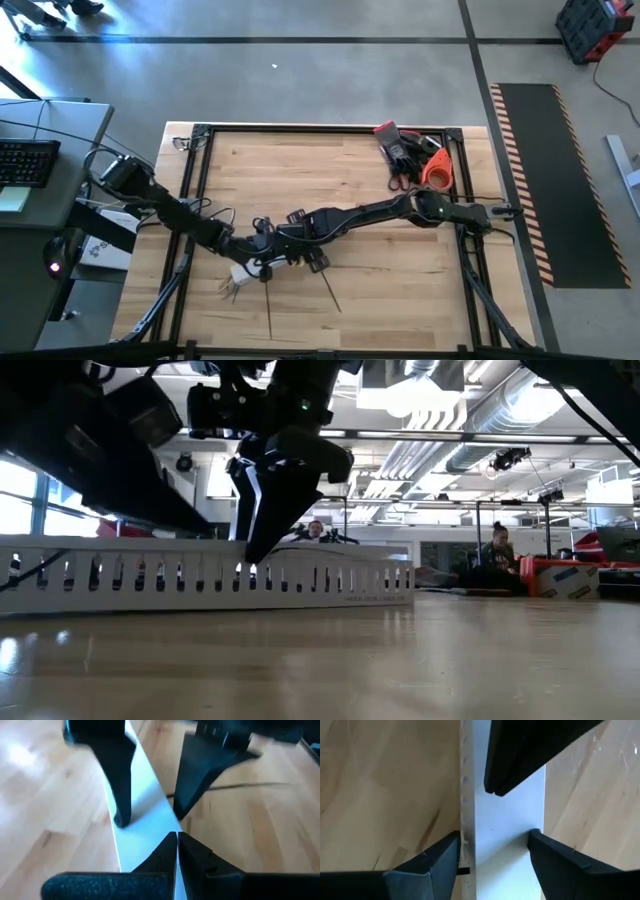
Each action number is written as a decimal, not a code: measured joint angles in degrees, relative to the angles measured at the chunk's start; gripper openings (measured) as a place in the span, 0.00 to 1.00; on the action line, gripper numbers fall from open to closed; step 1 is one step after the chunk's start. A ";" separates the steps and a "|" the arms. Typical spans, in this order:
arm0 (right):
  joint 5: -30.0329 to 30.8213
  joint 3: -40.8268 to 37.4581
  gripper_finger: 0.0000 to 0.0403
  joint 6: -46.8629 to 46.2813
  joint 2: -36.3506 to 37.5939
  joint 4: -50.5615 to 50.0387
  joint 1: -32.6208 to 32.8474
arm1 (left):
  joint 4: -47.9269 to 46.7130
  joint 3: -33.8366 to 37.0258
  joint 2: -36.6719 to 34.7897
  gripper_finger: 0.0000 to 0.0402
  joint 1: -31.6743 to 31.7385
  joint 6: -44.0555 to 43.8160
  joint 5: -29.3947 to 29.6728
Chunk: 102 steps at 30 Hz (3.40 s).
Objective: Ziptie cables
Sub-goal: Close the cable duct
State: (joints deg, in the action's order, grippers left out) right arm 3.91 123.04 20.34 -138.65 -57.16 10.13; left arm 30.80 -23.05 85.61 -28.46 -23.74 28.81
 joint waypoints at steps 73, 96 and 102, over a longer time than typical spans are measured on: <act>31.53 -76.84 0.00 -35.67 48.54 67.89 4.37 | 6.45 -5.59 -0.40 0.00 3.20 4.48 -4.41; 26.41 -91.16 0.00 -47.10 45.25 76.33 3.75 | 8.14 -21.39 24.95 0.00 22.60 8.90 -25.26; 29.63 -92.04 0.00 -49.61 43.46 77.06 5.02 | 8.41 -22.03 27.52 0.00 23.03 7.92 -26.02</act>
State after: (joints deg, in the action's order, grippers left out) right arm 33.54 31.00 -29.27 -95.18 19.90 15.16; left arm 39.21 -45.08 113.13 -5.43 -15.82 2.79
